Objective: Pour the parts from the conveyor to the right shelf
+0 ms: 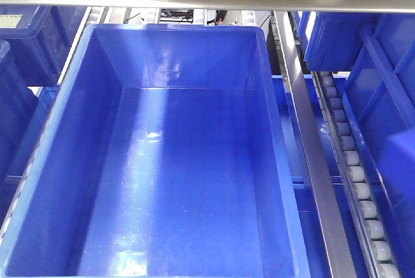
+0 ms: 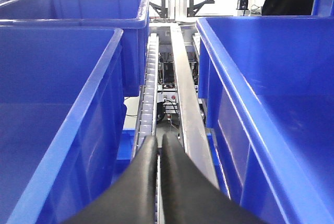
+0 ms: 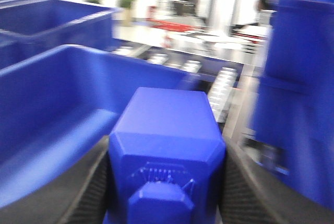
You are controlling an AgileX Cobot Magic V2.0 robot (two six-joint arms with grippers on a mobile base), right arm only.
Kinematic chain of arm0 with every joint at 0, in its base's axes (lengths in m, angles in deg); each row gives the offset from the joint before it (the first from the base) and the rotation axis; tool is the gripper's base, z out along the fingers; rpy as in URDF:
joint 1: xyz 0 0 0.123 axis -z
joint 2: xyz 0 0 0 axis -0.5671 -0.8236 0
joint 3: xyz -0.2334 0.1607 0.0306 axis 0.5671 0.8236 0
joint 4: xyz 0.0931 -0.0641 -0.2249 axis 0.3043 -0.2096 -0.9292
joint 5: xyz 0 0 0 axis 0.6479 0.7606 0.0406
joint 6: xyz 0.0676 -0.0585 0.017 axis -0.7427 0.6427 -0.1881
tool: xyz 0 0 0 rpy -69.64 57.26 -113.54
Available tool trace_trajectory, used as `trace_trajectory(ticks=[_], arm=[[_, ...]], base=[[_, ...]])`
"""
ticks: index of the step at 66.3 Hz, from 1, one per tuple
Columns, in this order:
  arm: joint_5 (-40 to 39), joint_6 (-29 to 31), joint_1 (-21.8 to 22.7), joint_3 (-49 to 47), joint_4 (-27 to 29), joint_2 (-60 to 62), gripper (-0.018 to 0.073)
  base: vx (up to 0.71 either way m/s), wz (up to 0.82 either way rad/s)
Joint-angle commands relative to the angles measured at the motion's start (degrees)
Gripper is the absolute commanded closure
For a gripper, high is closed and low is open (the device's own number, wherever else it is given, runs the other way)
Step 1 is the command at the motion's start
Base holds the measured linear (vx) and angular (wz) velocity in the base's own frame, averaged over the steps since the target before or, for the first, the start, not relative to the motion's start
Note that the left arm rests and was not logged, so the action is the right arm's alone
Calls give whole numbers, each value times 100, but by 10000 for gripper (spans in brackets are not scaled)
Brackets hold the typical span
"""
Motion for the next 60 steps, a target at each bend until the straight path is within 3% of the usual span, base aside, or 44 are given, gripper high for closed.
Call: trace_trajectory(ticks=[1, 37, 49, 60], arm=[[-242, 708, -116, -261, 808, -408, 551], [665, 758, -178, -1807, 1246, -3082, 551], [589, 856, -904, -2173, 1254, -3762, 551], [-64, 710, -1872, -2241, 1120, -4489, 551]], base=[[0, 0], [0, 0], [0, 0], [0, 0]])
